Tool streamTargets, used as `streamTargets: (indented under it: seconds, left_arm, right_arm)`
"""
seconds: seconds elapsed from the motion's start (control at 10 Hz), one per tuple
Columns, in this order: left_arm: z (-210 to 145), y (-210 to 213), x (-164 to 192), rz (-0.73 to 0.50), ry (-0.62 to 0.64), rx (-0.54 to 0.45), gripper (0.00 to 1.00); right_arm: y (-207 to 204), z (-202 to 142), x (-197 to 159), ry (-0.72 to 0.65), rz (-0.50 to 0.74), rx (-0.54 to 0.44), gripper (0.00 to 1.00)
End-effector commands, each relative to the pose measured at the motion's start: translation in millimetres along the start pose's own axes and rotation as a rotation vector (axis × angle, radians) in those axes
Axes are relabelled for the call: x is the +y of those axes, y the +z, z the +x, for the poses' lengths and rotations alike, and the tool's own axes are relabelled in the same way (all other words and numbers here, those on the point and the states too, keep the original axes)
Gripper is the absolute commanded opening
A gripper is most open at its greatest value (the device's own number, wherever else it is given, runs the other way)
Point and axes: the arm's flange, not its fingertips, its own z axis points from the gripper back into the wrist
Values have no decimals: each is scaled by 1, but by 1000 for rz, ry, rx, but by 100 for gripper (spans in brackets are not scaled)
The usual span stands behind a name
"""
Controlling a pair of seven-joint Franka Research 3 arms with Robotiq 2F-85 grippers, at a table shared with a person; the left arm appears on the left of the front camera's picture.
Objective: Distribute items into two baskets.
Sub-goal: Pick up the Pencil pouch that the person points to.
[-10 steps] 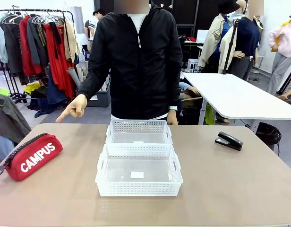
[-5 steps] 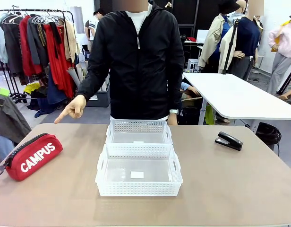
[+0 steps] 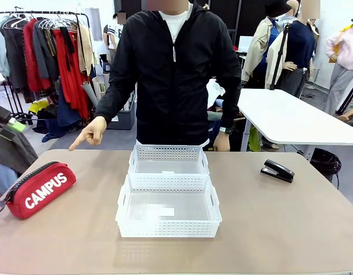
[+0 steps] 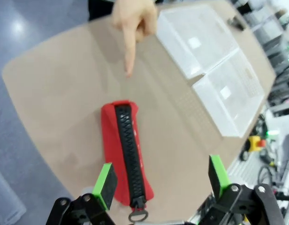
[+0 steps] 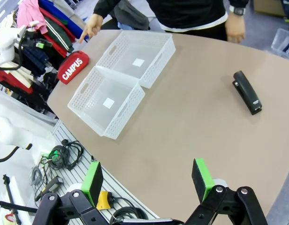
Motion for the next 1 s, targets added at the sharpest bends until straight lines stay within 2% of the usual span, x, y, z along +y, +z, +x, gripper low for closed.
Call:
streamTargets:
  seconds: [0.0, 0.5, 0.9]
  left_arm:
    - [24, -8, 8, 55, 11, 136, 100]
    - [54, -66, 25, 172, -100, 455, 100]
    - [46, -94, 23, 166, -176, 558, 100]
  right_arm:
    - [0, 1, 0, 9, 9, -13, 100]
    - [0, 1, 0, 9, 9, -13, 100]
    - [0, 1, 0, 9, 9, -13, 100]
